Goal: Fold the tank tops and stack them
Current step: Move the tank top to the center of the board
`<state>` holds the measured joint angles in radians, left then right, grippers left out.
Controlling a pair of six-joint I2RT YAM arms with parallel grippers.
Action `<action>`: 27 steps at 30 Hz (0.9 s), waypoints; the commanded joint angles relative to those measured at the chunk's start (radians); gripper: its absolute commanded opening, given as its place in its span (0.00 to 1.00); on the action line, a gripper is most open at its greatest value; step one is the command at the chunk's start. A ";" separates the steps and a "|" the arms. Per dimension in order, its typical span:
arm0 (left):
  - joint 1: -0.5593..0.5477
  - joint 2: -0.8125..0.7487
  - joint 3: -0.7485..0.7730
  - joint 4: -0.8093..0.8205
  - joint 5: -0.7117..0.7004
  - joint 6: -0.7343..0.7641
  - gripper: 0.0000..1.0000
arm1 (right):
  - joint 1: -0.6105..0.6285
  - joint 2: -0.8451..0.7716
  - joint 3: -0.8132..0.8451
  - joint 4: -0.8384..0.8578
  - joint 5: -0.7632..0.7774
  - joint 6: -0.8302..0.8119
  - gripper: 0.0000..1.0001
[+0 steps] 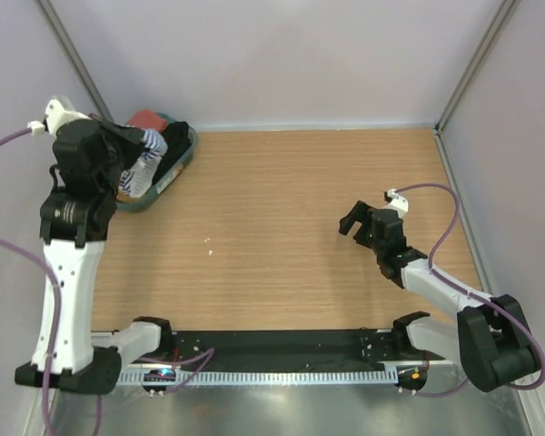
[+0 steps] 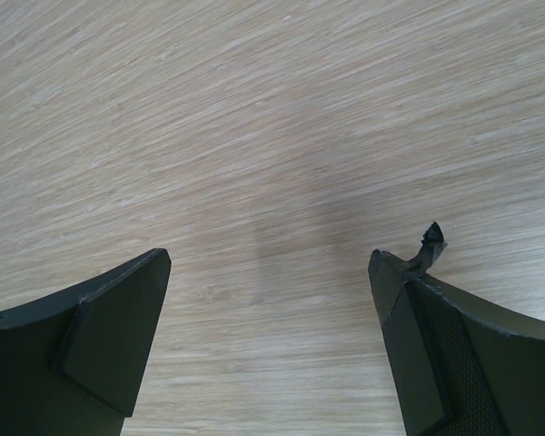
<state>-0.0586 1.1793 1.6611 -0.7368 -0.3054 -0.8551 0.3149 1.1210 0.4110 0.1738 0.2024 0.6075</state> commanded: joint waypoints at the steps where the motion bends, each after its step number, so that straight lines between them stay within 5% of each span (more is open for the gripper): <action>1: -0.160 -0.050 -0.076 0.020 0.135 -0.082 0.00 | 0.003 -0.033 0.002 0.067 0.009 -0.023 1.00; 6: -0.390 -0.043 -0.112 0.077 0.172 -0.139 0.00 | 0.004 -0.038 -0.001 0.066 0.015 -0.031 1.00; 12: -0.408 0.048 -0.213 0.111 0.135 -0.133 0.04 | 0.003 -0.023 0.002 0.082 -0.024 -0.051 1.00; 14: -0.409 0.133 -0.251 0.120 0.129 -0.117 0.75 | 0.004 -0.017 -0.005 0.115 -0.083 -0.064 1.00; 15: -0.408 0.172 -0.250 0.096 0.123 -0.114 0.99 | 0.004 -0.009 -0.008 0.128 -0.106 -0.071 1.00; 17: -0.408 0.251 -0.222 0.007 0.120 -0.075 1.00 | 0.003 0.003 -0.012 0.173 -0.188 -0.075 0.99; 20: -0.409 0.329 -0.179 -0.052 0.100 -0.021 1.00 | 0.007 0.048 -0.021 0.285 -0.394 -0.089 0.84; 27: -0.397 0.114 -0.375 0.028 -0.078 -0.005 1.00 | 0.154 0.190 0.092 0.284 -0.534 -0.167 0.71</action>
<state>-0.4656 1.4399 1.3205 -0.7403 -0.2741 -0.8890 0.4057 1.2858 0.4221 0.4038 -0.2256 0.5049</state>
